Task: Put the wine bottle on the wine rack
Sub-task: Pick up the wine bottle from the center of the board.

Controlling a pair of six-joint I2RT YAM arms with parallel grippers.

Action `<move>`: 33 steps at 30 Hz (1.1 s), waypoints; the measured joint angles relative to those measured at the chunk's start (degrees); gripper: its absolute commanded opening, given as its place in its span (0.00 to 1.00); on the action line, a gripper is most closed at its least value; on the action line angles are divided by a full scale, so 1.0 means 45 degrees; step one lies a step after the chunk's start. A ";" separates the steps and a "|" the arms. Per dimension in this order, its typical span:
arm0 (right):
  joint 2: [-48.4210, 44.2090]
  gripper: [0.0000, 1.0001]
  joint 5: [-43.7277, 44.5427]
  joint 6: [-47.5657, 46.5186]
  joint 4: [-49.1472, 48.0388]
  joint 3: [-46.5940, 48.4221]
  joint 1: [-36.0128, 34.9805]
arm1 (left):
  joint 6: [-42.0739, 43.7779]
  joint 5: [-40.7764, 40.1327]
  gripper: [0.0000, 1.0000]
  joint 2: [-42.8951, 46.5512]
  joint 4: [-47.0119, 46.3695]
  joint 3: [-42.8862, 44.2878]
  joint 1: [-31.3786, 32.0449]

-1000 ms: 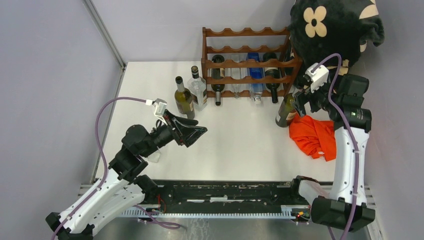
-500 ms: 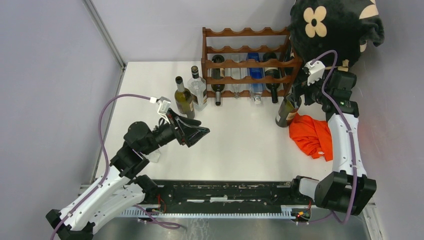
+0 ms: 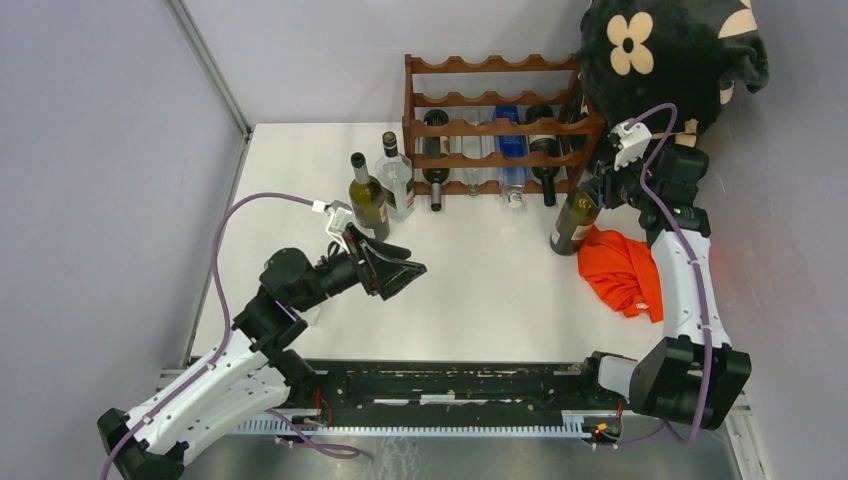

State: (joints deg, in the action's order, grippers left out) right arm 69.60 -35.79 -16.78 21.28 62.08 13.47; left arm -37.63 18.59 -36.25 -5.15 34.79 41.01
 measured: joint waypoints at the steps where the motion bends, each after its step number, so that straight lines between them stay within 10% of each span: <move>1: 0.0000 0.09 -0.0058 0.0107 -0.0010 -0.0010 0.0000 | -0.0019 0.0005 0.83 -0.0092 -0.0083 -0.0029 0.0102; 11: -0.0738 0.02 -0.2259 0.1311 0.0879 -0.0068 0.0005 | 0.0913 -0.0010 0.87 -0.1608 -0.0738 -0.0029 0.1763; 23: -0.2424 0.01 -0.7116 0.6960 -0.2837 -0.4177 -0.0291 | 0.3502 -0.0087 1.00 -0.5149 -0.1622 0.0039 0.2356; 33: -0.2055 0.01 -0.8626 0.6421 -0.2419 -0.4697 -0.0869 | 0.3682 -0.0131 1.00 -0.7849 -0.3774 0.0049 0.3070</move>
State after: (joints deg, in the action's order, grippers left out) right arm 60.36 -74.61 12.12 10.39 40.95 9.56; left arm -21.06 18.00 -71.57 -22.13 35.00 54.83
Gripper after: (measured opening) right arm 0.379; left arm 0.994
